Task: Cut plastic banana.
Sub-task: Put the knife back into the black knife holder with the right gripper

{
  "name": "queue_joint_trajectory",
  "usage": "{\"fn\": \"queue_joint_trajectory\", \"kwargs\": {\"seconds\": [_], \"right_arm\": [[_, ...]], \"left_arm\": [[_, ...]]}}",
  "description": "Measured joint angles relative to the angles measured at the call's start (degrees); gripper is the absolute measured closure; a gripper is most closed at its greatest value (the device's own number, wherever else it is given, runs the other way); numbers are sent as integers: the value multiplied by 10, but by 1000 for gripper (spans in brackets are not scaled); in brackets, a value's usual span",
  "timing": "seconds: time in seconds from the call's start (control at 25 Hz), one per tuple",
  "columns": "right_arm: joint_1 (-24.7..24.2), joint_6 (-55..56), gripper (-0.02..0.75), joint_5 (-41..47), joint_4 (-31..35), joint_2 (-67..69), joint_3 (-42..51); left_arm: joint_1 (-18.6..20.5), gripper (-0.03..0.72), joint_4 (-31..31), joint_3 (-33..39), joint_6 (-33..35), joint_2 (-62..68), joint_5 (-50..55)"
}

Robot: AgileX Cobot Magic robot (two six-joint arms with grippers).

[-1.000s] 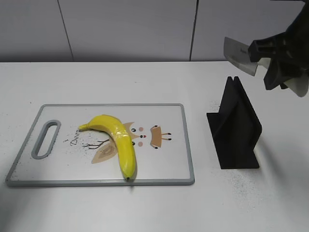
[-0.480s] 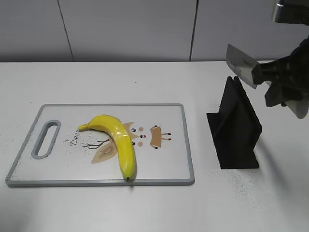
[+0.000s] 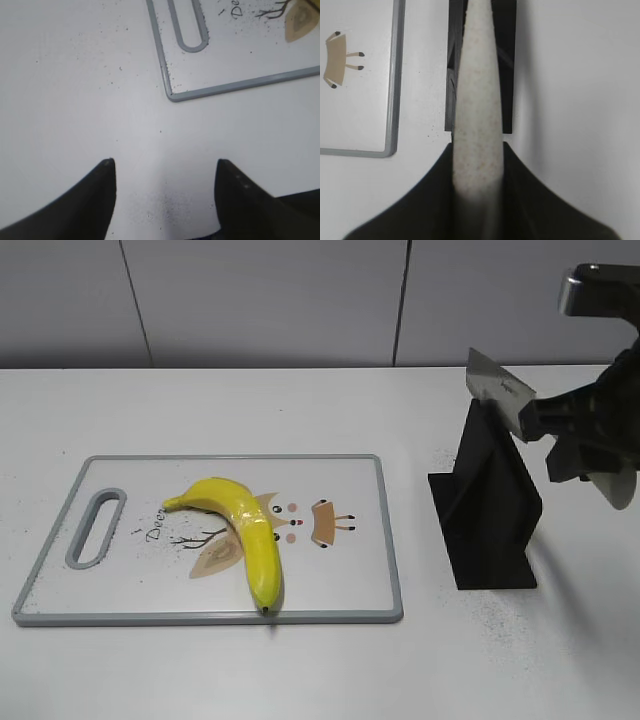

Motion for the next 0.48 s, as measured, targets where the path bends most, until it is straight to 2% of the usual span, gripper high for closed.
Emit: {"fn": "queue_joint_trajectory", "kwargs": {"seconds": [0.24,0.48], "right_arm": [[0,0,573,-31,8,0,37],[0,1,573,-67,23,7,75]], "left_arm": [[0,103,12,4,-18,-96,27],[0,103,13,4,-37,-158,106]]}}
